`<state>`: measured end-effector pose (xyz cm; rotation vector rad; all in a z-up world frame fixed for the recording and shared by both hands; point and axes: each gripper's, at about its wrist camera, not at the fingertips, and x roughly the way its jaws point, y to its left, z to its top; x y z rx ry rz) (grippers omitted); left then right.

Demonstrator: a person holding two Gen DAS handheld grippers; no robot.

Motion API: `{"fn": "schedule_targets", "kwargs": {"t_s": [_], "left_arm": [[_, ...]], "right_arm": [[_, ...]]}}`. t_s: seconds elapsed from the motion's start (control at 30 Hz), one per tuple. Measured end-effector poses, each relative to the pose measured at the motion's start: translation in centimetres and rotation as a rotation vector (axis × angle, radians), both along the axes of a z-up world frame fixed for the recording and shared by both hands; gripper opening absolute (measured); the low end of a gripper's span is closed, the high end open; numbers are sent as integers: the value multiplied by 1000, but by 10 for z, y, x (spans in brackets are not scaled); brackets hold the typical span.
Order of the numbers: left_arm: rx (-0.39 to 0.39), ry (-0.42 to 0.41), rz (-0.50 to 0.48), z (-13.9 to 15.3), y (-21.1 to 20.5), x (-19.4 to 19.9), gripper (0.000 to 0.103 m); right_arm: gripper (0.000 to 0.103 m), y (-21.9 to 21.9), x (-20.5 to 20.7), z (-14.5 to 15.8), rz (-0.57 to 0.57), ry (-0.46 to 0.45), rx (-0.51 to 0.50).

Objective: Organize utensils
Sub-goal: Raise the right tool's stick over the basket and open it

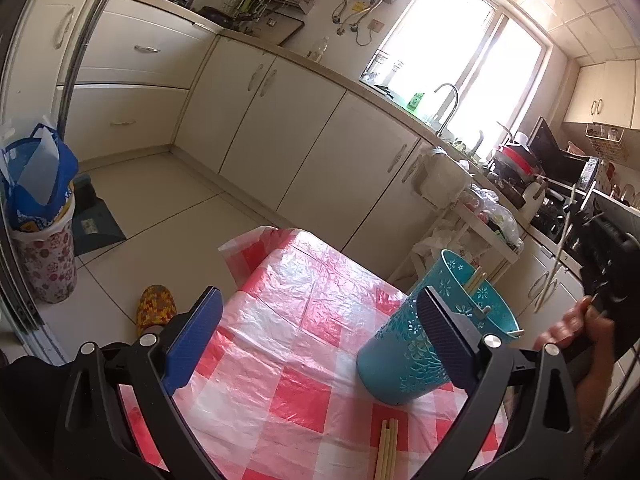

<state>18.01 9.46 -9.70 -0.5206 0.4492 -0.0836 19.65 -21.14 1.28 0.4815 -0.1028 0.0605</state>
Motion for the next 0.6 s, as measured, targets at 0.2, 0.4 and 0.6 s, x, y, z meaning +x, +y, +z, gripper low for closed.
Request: {"fn": "schedule_targets", "kwargs": {"t_s": [0.2, 0.4, 0.6], "left_arm": [[-11, 3, 15, 0, 5, 3, 94], [6, -5, 19, 4, 5, -1, 94], [74, 4, 24, 10, -4, -7, 94]], "right_arm": [[6, -2, 8, -42, 4, 101, -31], [21, 9, -18, -61, 57, 192, -105], [60, 2, -64, -70, 72, 341, -139]]}}
